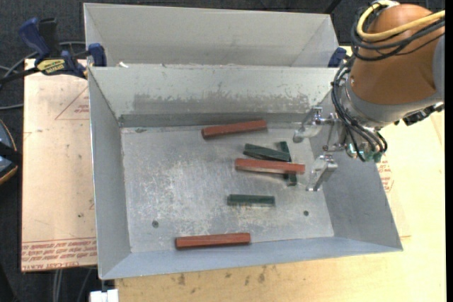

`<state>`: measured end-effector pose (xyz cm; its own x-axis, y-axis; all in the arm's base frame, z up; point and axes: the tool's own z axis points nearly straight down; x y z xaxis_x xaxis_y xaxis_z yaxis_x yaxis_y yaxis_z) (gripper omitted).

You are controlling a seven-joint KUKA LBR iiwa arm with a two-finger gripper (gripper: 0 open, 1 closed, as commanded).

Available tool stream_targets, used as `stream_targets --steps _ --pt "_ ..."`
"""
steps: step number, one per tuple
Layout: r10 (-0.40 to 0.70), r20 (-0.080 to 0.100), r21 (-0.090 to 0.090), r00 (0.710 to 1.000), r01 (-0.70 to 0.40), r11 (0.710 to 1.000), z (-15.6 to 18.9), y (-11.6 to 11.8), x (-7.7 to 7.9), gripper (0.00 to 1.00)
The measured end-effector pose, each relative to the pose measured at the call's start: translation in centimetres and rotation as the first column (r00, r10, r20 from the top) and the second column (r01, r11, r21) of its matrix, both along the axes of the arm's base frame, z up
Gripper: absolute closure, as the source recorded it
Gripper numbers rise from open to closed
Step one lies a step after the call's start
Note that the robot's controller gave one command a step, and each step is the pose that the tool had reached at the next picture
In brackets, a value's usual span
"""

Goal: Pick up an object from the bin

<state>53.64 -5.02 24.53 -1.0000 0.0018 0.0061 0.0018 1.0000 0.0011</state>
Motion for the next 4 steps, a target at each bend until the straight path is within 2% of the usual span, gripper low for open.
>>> stream_targets --steps 1,2,3,4 --pt "0.002 0.007 -0.001 1.0 -0.002 1.0 0.4 0.0 0.1 0.0" --pt "-0.093 0.012 0.0 0.996 0.093 0.996 -4.9 0.4 1.6 0.0" --pt "-0.069 0.012 0.0 0.998 0.069 0.998 -8.6 0.8 6.0 0.0" --pt "-0.184 0.008 0.0 0.983 0.184 0.983 -11.0 0.7 6.0 0.0"
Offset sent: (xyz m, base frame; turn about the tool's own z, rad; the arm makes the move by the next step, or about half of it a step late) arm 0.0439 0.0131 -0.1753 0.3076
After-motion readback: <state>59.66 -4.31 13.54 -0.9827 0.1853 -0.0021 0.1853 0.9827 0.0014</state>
